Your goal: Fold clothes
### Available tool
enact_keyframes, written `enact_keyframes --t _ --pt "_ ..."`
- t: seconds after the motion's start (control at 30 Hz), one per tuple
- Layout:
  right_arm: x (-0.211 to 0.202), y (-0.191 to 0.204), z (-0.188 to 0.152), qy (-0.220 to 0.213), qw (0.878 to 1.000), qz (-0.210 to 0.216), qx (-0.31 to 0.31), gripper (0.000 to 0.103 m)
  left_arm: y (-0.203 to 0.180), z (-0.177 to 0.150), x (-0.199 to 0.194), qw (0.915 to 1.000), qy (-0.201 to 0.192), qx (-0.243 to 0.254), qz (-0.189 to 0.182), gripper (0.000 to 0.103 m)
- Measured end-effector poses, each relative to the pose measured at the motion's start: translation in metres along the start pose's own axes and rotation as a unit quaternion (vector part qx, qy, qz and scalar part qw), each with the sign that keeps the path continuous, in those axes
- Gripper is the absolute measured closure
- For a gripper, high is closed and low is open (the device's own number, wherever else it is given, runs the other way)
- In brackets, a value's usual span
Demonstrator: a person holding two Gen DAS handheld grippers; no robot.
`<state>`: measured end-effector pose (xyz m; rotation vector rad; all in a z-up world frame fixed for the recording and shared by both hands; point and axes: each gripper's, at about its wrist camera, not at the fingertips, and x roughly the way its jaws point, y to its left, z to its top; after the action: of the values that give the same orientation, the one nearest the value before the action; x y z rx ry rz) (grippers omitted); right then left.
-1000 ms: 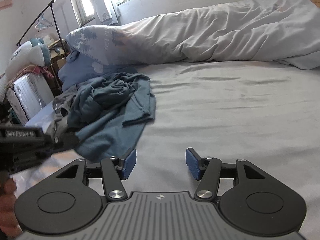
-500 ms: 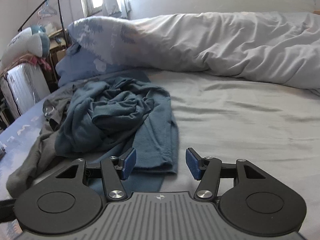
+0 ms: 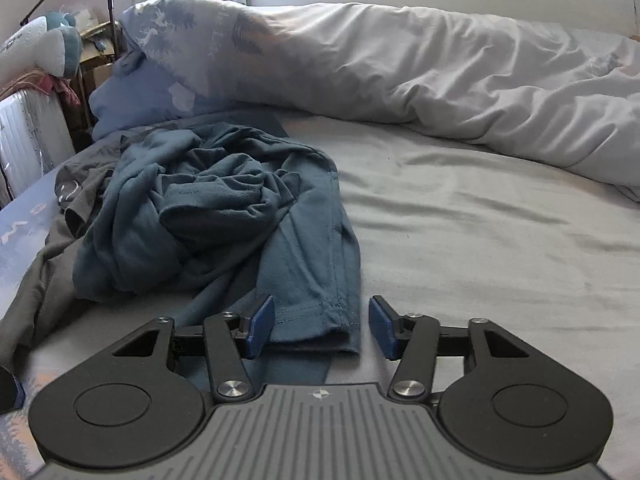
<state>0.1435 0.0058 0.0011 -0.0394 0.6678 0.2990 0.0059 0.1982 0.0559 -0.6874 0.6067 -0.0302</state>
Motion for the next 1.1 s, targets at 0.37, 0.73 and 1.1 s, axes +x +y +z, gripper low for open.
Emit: enact_keyframes --t 0.37,0.73,1.1 --pt "-0.063 -0.014 0.005 -0.061 0.998 -0.023 0.009 0.099 -0.001 0.008 0.001 0.9995 0.008 -0.013 -0.028 0.073" --pt "-0.194 -0.015 -0.015 -0.119 0.992 0.035 -0.028 0.099 -0.019 0.007 -0.001 0.9811 0.002 -0.049 -0.187 0.036" --pt "-0.285 -0.042 -0.049 -0.149 0.988 -0.024 -0.029 0.099 -0.034 -0.008 0.021 0.9794 0.051 -0.047 -0.19 0.032"
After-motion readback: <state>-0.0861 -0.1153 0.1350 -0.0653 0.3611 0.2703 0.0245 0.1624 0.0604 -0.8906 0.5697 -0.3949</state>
